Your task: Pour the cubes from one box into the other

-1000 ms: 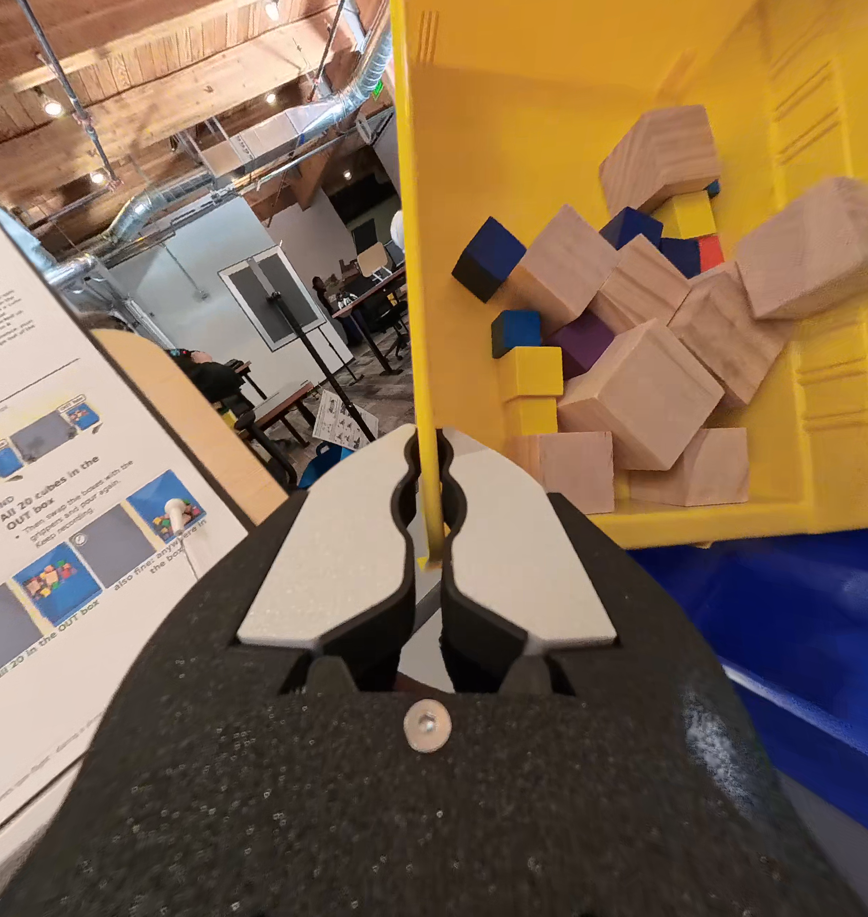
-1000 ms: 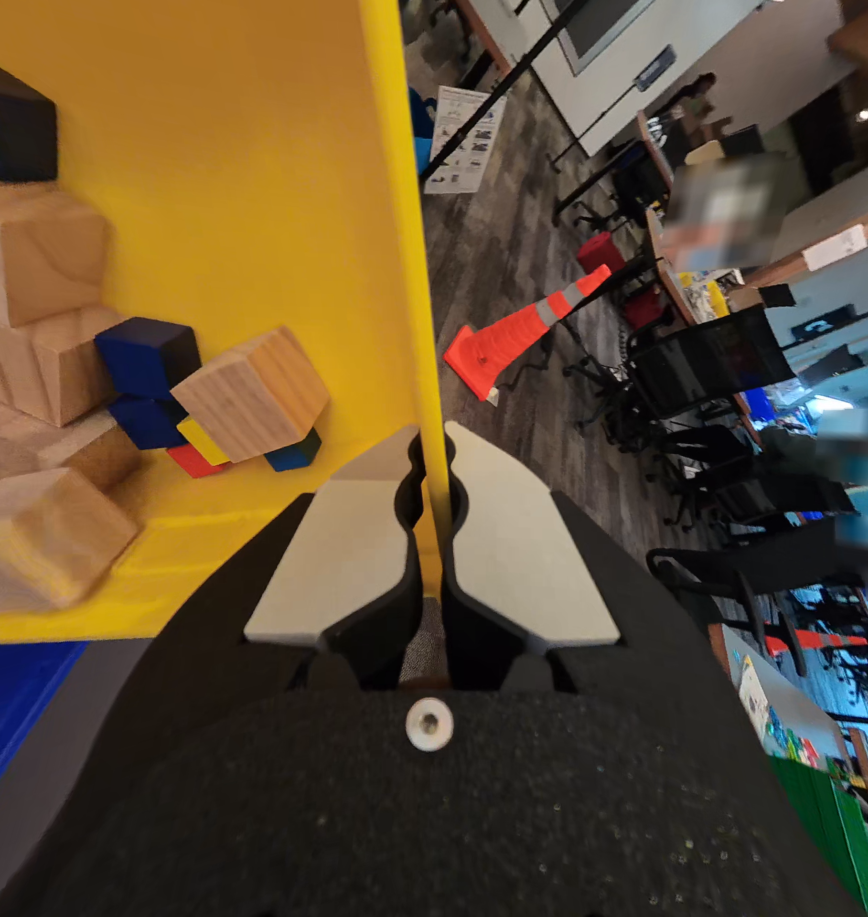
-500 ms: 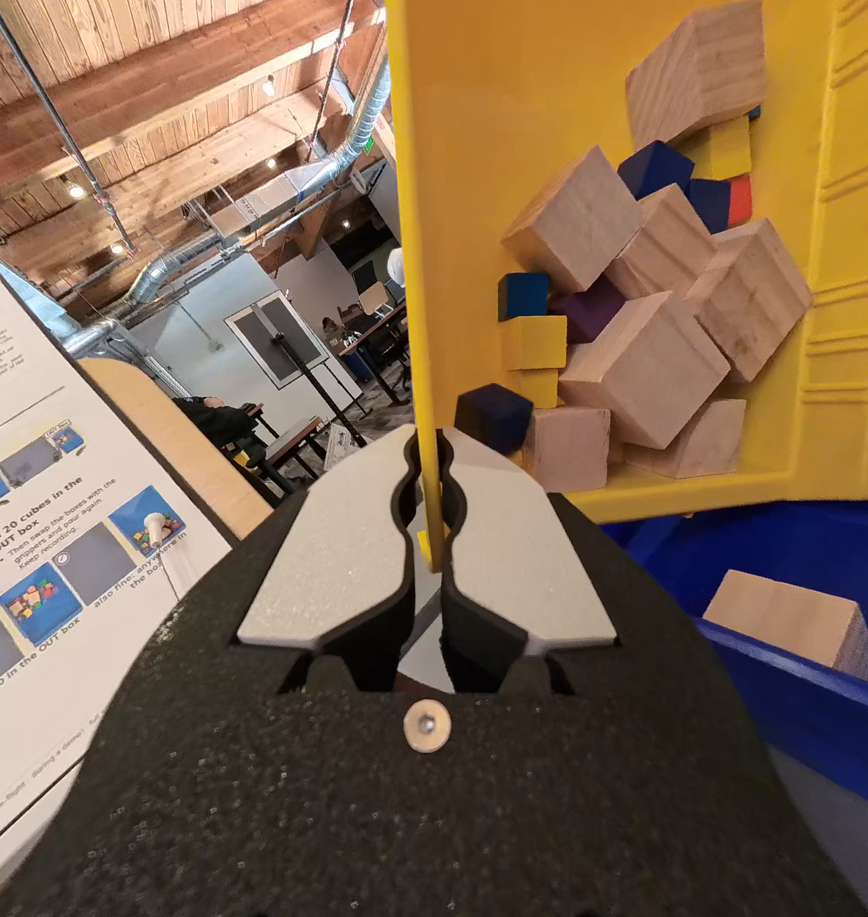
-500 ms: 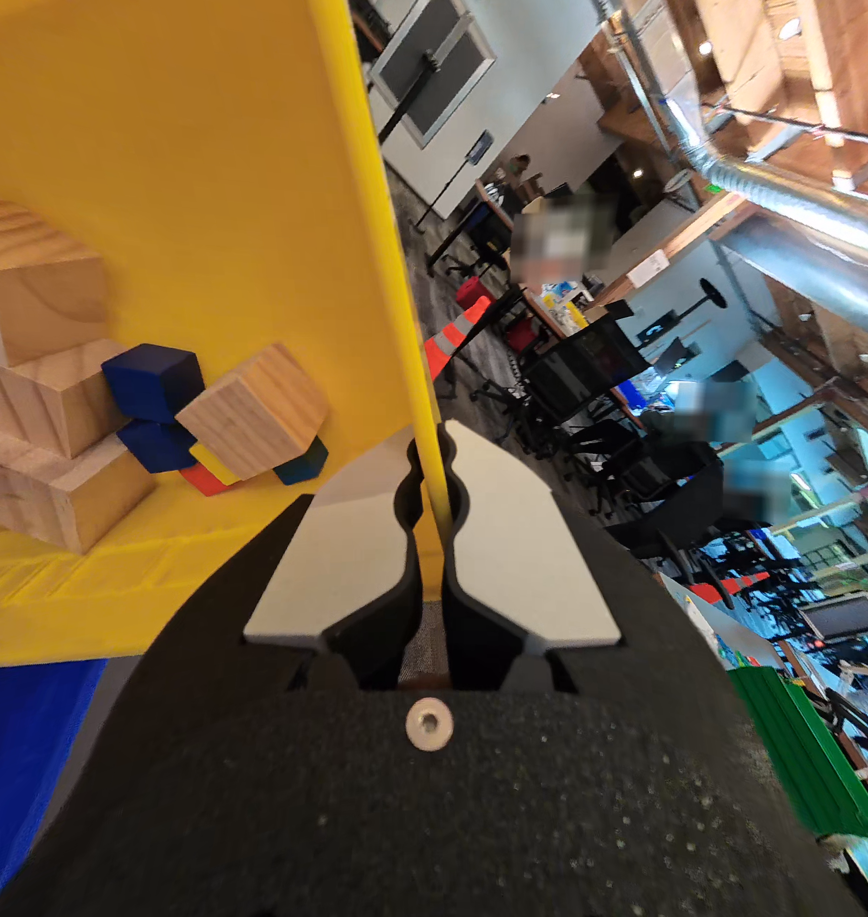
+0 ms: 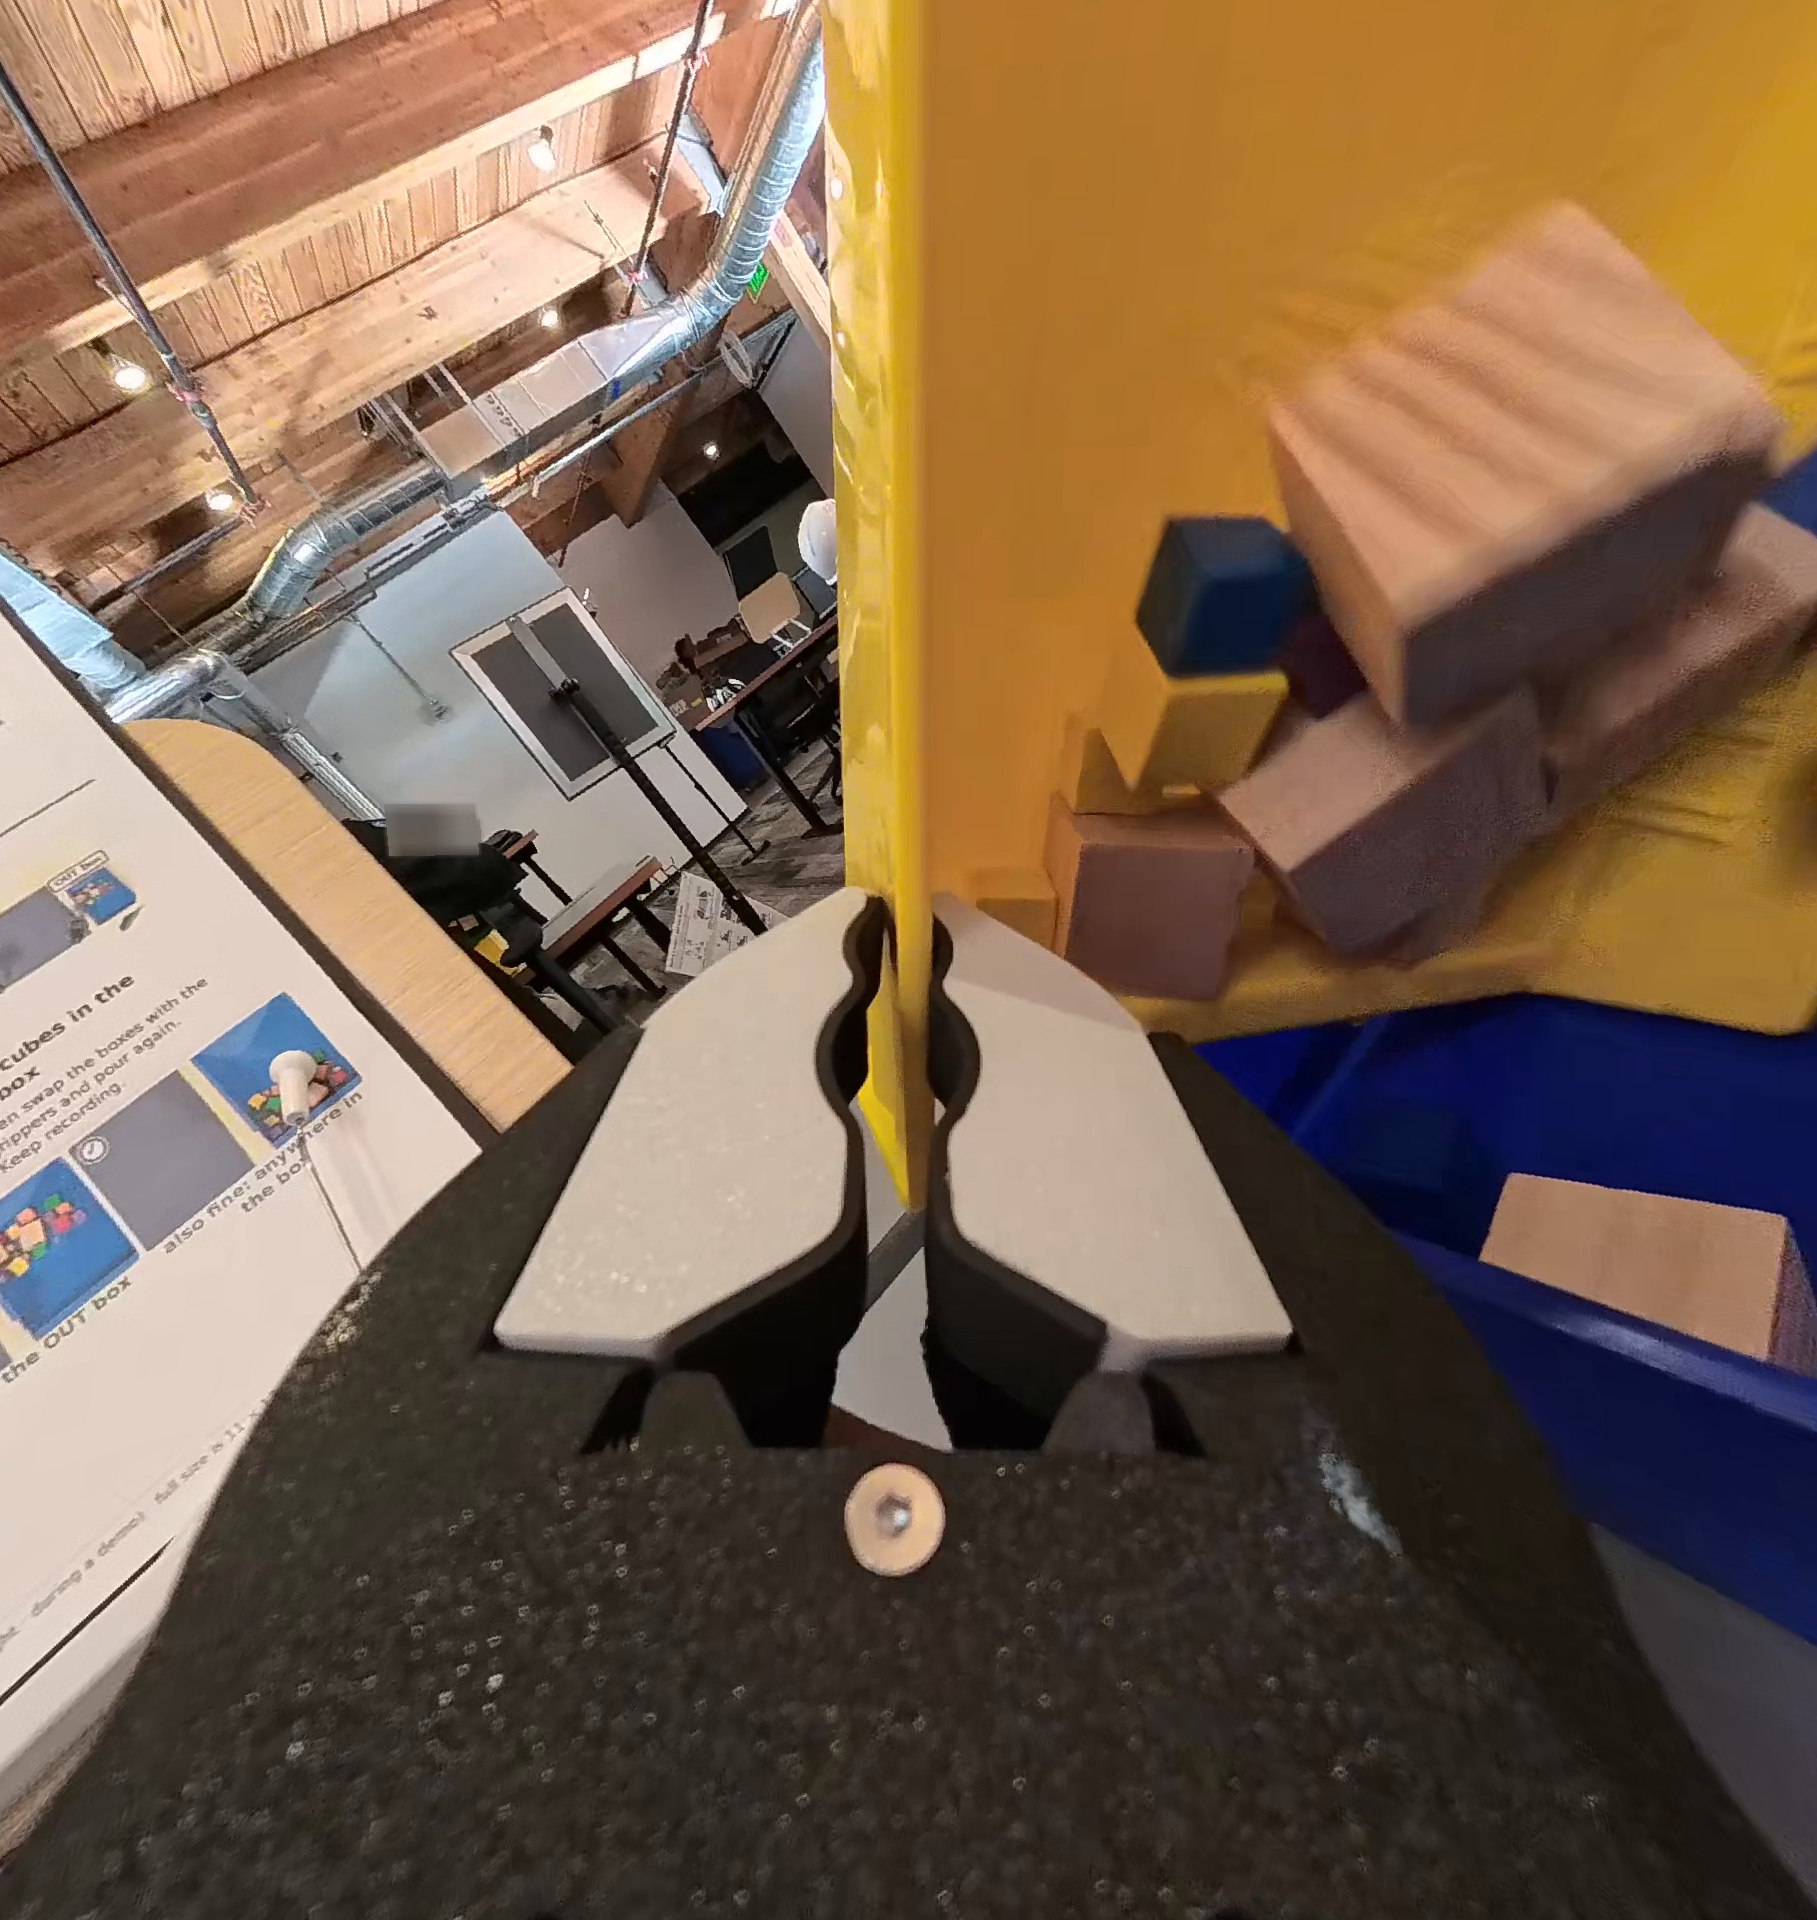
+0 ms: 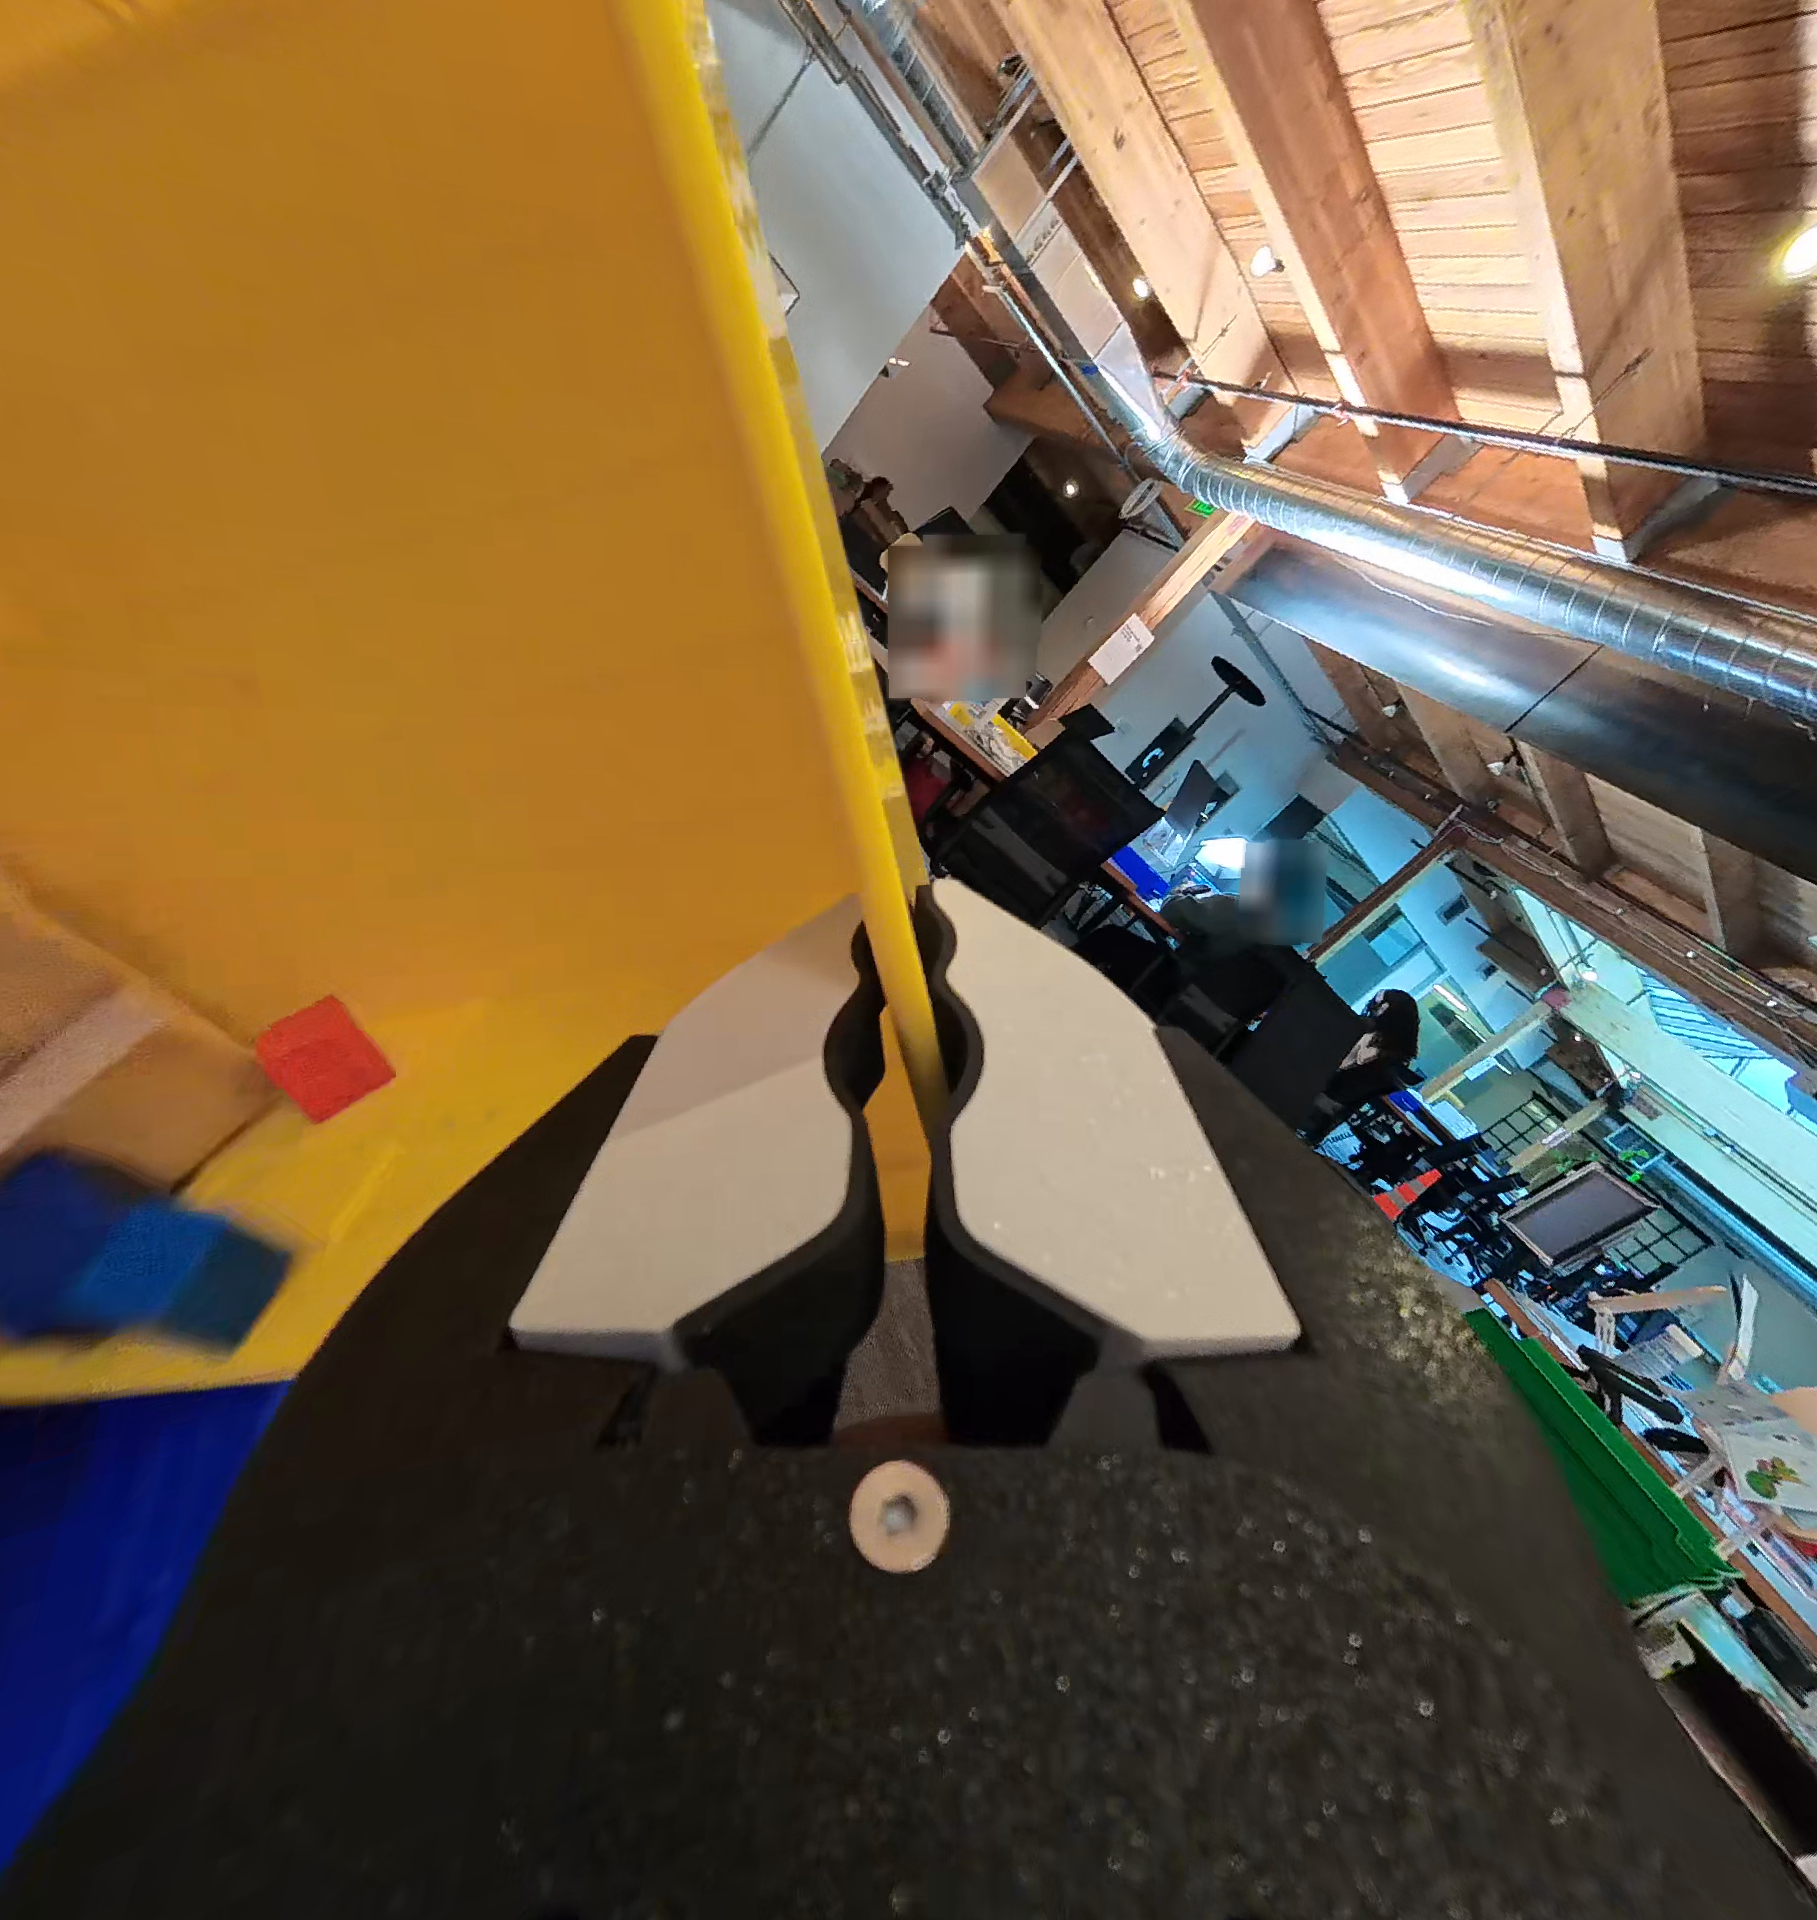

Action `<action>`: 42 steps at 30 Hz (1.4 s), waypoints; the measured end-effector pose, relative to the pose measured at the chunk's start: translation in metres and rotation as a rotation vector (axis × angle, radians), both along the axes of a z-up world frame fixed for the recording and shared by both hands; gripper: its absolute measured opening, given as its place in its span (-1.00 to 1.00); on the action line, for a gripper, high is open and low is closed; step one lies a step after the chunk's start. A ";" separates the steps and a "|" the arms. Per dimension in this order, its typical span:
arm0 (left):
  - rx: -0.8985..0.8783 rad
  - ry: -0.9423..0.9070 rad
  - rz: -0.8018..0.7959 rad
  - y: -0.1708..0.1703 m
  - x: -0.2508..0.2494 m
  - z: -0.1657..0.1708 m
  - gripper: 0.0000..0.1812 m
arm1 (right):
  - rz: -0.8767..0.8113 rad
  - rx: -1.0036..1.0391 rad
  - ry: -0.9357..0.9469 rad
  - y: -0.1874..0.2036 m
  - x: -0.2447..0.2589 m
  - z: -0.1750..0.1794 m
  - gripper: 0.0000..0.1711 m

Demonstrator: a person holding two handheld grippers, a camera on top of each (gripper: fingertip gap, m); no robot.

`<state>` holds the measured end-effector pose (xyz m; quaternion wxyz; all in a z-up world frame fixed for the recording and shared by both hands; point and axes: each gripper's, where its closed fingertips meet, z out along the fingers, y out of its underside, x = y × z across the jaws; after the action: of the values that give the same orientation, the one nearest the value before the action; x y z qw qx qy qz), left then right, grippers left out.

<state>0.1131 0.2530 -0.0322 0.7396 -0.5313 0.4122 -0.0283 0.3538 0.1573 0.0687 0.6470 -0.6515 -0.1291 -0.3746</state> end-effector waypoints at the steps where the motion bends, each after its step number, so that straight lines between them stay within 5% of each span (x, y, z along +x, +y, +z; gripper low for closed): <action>1: -0.001 -0.004 -0.002 0.000 0.000 0.000 -0.94 | 0.000 0.009 -0.001 -0.002 -0.001 0.000 -0.96; 15: 0.055 -0.044 0.017 0.000 0.006 0.016 -0.94 | -0.051 0.188 -0.094 -0.024 -0.003 0.013 -0.96; 27: 0.183 -0.224 0.096 -0.021 -0.031 0.146 -0.95 | 0.024 0.274 -0.220 -0.041 -0.045 0.157 -0.96; 31: 0.101 -0.182 0.132 -0.056 -0.105 0.173 -0.94 | 0.135 0.031 -0.186 -0.030 -0.113 0.202 -0.96; 34: -0.037 -0.126 0.193 -0.087 -0.191 0.173 -0.95 | 0.240 -0.236 -0.182 -0.007 -0.193 0.205 -0.96; 38: -0.296 -0.101 0.344 -0.131 -0.323 0.136 -0.95 | 0.440 -0.579 -0.228 0.036 -0.333 0.162 -0.96; 42: -0.549 -0.105 0.494 -0.172 -0.444 0.077 -0.95 | 0.600 -0.996 -0.321 0.067 -0.473 0.066 -0.98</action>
<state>-0.3306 0.0808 0.0452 0.5742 -0.7912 0.2100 0.0145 -0.1190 0.2246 0.1347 0.3141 -0.7467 -0.5630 -0.1639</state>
